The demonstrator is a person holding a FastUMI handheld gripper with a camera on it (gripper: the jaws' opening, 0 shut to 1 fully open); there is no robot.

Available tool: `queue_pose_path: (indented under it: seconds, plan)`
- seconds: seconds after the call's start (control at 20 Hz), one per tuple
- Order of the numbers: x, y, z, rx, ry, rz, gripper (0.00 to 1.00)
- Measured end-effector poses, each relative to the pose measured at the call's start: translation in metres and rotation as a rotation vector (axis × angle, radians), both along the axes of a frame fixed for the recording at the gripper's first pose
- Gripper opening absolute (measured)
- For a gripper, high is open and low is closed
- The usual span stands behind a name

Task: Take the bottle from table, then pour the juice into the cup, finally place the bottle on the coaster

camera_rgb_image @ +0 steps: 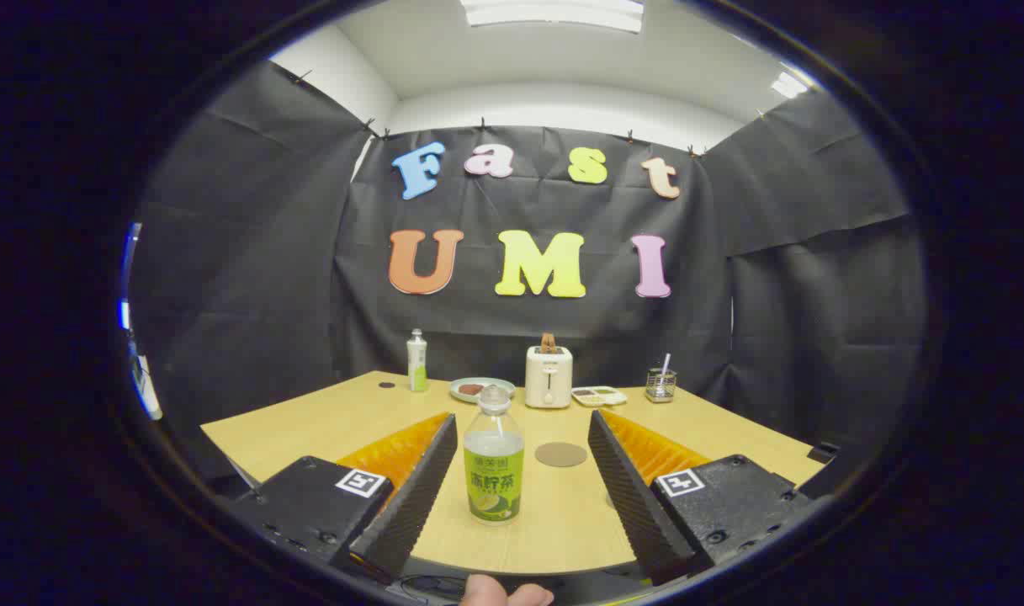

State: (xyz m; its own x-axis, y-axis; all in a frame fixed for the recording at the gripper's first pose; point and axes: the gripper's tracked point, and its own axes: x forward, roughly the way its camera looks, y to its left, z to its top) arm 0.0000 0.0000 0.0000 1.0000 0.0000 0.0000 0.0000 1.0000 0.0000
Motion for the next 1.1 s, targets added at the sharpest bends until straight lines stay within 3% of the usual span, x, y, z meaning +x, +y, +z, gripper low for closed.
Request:
queue_pose_path:
  seconds: [0.3,0.95,1.1]
  plan:
    - [-0.005,0.003,0.01,0.081,-0.032,-0.013,1.0]
    - [0.004,-0.001,0.001,0.069,-0.052,0.003,1.0]
    - [0.001,-0.005,0.002,0.048,-0.034,-0.036,1.0]
